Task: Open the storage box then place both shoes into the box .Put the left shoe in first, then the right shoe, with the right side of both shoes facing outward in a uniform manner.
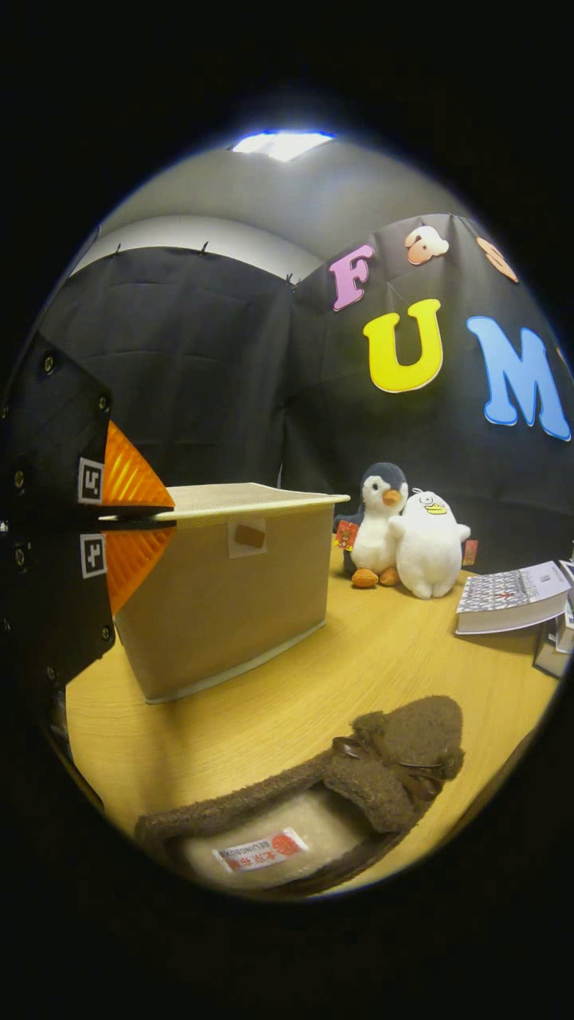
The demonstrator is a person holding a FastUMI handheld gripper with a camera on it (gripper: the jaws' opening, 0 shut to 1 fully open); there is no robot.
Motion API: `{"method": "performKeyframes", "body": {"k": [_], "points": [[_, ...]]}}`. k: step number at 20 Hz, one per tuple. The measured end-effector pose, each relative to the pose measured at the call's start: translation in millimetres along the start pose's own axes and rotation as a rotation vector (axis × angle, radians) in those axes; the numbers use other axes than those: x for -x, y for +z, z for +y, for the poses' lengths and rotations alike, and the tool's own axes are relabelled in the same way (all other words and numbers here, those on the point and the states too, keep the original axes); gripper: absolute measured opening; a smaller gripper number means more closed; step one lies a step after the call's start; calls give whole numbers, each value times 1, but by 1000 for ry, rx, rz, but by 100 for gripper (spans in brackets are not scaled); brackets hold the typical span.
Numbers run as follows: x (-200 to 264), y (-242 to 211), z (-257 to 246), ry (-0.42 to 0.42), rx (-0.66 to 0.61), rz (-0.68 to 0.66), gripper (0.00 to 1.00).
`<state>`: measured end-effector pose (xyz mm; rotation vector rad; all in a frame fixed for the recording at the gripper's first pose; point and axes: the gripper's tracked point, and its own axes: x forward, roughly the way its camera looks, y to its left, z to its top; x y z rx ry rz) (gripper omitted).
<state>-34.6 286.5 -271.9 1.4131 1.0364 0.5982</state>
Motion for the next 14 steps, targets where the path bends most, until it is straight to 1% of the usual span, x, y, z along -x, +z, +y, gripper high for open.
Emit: {"method": "performKeyframes", "body": {"k": [3,6,10,14], "points": [[5,-1,22,27,13,15,0],[8,1,50,34,93,26,0],[2,3,92,14,165,12,0],[-11,-11,139,9,268,10,0]]}}
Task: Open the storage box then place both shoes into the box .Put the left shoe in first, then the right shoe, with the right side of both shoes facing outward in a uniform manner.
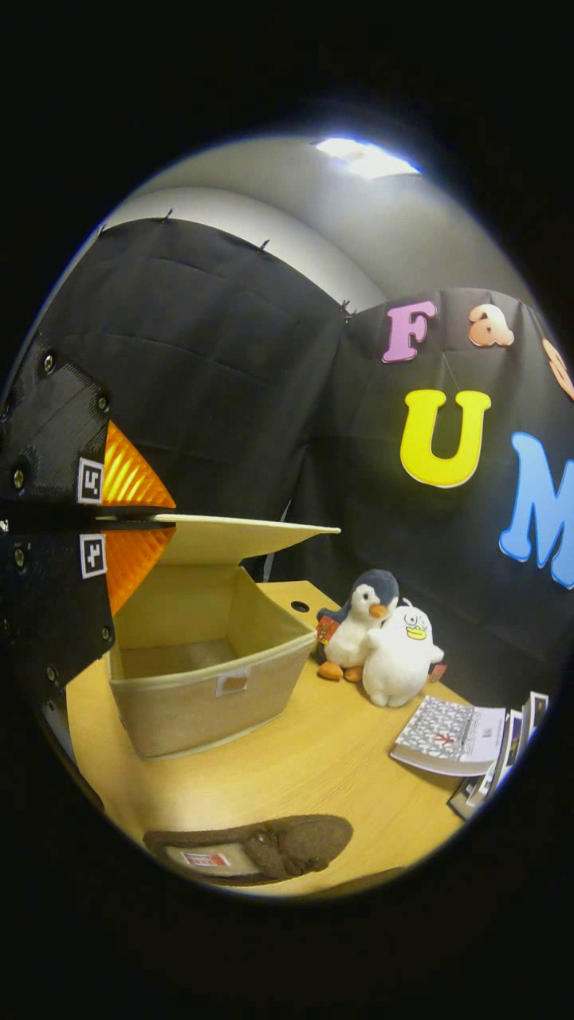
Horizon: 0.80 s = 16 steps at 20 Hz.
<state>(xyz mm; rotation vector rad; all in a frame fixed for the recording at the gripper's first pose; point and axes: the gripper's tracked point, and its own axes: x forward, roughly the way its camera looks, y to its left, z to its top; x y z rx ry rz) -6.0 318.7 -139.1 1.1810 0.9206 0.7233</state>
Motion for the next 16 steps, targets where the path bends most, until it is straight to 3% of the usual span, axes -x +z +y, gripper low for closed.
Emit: {"method": "performKeyframes", "body": {"k": [7,16], "points": [[-38,-14,60,-55,192,-41,0],[-93,-74,103,-92,414,-14,0]]}}
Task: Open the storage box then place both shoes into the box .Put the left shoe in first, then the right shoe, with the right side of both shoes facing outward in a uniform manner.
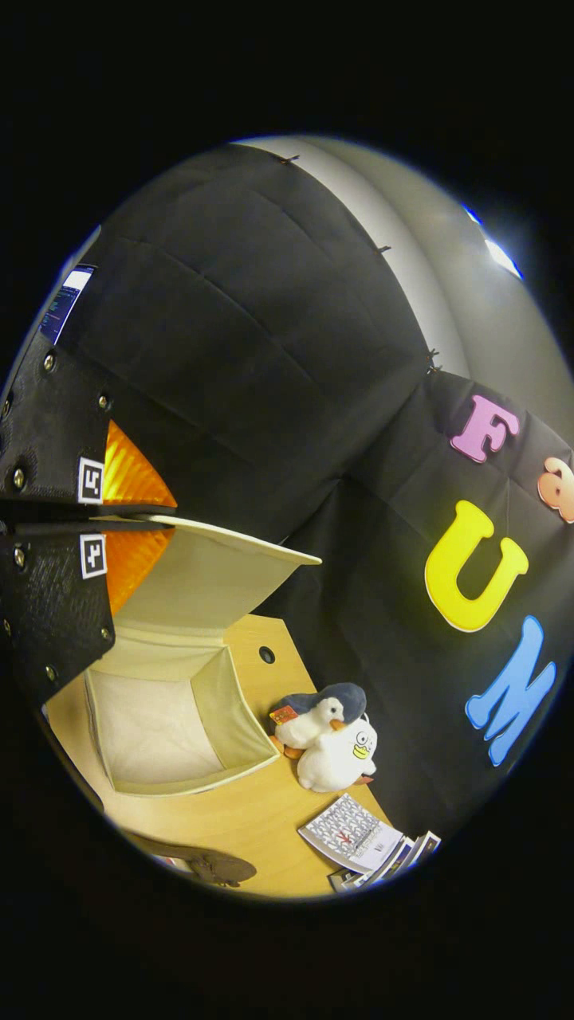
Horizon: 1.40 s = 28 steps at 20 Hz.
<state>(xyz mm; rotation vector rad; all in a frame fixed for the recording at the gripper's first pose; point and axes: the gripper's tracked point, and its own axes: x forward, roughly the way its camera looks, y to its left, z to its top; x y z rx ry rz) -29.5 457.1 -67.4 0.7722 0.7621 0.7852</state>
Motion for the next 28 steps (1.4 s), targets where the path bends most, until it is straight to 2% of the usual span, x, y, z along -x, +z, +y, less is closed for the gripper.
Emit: {"method": "performKeyframes", "body": {"k": [6,8,9,12,15,19,28], "points": [[-29,-27,20,13,46,43,1],[-33,-37,37,61,79,69,11],[-33,-36,46,82,107,67,32],[-21,-22,47,77,243,11,97],[-3,-6,39,54,359,-47,97],[22,21,9,3,433,-105,97],[90,84,-101,-205,524,-188,97]]}}
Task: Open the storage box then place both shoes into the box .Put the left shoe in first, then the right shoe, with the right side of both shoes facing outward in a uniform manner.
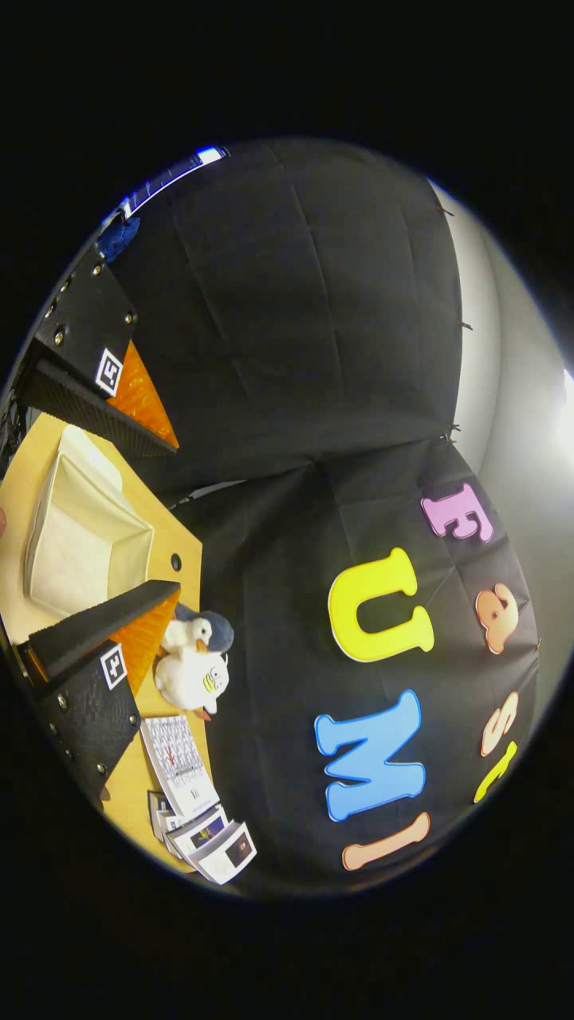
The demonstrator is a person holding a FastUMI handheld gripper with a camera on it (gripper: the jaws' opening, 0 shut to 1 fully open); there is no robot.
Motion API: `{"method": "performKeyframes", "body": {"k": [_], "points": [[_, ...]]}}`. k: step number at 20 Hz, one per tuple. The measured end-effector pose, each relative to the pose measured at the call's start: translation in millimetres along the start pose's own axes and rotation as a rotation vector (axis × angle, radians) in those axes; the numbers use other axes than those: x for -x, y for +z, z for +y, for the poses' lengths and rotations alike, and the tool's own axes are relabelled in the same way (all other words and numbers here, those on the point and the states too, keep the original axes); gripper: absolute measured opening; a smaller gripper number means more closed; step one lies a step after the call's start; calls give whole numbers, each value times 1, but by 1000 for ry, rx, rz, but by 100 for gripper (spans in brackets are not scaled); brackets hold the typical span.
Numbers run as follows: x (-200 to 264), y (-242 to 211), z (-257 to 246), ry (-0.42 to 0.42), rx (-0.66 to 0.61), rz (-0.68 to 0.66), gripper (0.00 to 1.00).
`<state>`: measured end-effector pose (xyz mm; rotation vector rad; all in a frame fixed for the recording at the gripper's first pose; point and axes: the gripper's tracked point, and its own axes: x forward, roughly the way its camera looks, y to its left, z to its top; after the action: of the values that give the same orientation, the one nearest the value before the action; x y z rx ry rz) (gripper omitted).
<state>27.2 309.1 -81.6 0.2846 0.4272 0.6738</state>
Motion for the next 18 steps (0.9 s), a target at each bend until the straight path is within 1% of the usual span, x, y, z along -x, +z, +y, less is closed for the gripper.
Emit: {"method": "performKeyframes", "body": {"k": [4,7,12,18], "points": [[13,-5,-54,-96,-11,9,98],[26,-16,-98,-176,12,30,97],[45,-61,-161,-278,24,109,98],[57,-114,-205,-349,-23,201,98]]}}
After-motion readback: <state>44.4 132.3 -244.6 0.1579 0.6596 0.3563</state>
